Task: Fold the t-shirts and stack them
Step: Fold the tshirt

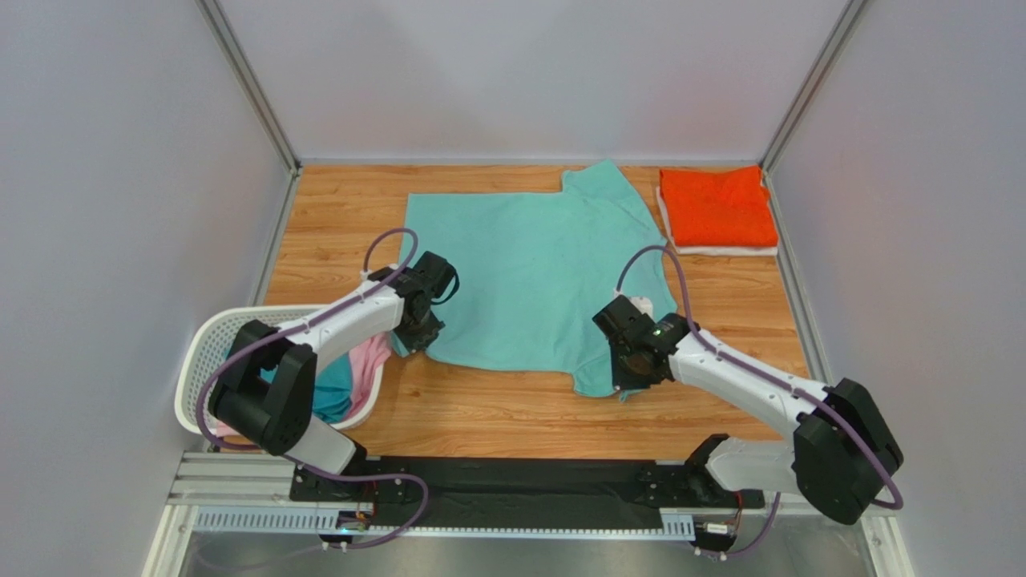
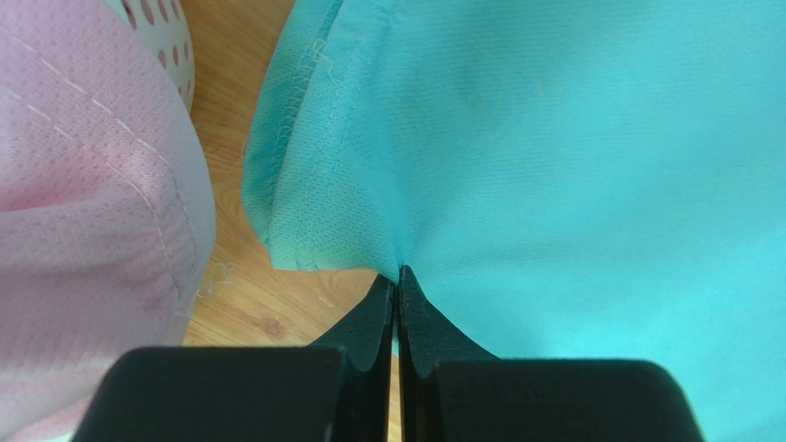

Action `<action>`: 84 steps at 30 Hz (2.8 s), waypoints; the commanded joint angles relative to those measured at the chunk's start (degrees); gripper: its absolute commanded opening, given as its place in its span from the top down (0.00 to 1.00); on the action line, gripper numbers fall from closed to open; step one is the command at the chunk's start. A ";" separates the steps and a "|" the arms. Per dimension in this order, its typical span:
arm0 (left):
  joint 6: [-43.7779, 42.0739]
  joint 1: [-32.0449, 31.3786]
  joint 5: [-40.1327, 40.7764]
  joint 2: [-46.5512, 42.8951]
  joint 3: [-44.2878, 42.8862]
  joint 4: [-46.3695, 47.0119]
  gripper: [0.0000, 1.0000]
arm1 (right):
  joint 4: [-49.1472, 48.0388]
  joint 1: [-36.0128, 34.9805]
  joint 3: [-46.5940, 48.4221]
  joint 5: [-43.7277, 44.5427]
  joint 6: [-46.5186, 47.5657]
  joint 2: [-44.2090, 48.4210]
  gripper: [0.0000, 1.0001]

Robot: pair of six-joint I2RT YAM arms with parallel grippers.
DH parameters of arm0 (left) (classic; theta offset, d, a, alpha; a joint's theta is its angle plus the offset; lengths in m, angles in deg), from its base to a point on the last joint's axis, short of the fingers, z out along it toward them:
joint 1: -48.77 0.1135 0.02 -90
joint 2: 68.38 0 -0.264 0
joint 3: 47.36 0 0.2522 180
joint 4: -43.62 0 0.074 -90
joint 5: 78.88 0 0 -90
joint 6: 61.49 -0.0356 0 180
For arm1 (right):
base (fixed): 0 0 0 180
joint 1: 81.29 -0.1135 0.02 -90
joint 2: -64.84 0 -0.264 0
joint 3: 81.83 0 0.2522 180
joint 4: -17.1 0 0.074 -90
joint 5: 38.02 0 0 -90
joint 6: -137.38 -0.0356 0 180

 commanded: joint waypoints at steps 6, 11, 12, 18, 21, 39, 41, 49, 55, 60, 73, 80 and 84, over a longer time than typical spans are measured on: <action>-3.44 0.71 1.41 -0.74 -8.48 -2.84 1.00 | 0.68 7.22 13.22 3.24 7.22 0.28 1.00; -6.43 2.91 1.15 1.80 -13.05 -3.37 1.00 | -1.07 12.40 20.61 1.57 11.09 -3.68 1.00; -6.95 3.08 1.32 2.24 -14.54 -3.46 1.00 | -1.25 13.19 21.57 1.13 11.71 -4.55 1.00; -9.86 5.02 0.44 6.90 -20.87 -3.81 0.99 | -3.45 17.59 29.92 -1.77 15.22 -12.46 1.00; -10.38 6.33 -0.43 9.45 -22.98 -3.81 0.99 | -3.54 19.26 33.88 -2.65 16.28 -16.59 1.00; -15.65 14.33 -2.89 27.64 -38.89 -2.59 0.49 | -5.38 25.76 55.58 -4.94 21.12 -42.78 0.95; -17.14 15.04 -4.04 28.09 -40.47 -2.58 0.28 | -5.21 26.12 59.98 -4.67 20.77 -45.69 0.79; -19.97 15.13 -8.60 19.22 -37.86 -1.09 0.00 | -2.74 26.12 56.67 -5.45 18.66 -39.03 0.00; -20.58 13.81 -15.98 16.30 -28.53 6.20 0.00 | -10.04 25.24 40.49 -14.13 15.41 -30.49 0.00; -20.41 12.84 -19.24 22.89 -29.76 8.40 0.00 | -11.53 24.71 38.90 -14.08 15.58 -34.17 0.00; -19.00 11.79 -19.68 23.44 -18.97 9.20 0.00 | -14.96 24.71 27.67 -13.02 13.83 -35.60 0.00; -17.25 8.10 -17.40 13.95 -7.80 8.58 0.00 | -18.83 23.48 11.67 -13.81 10.04 -25.23 0.00; -15.49 6.25 -15.91 8.23 -0.59 8.41 0.00 | -18.39 22.25 3.33 -11.88 7.15 -18.47 0.00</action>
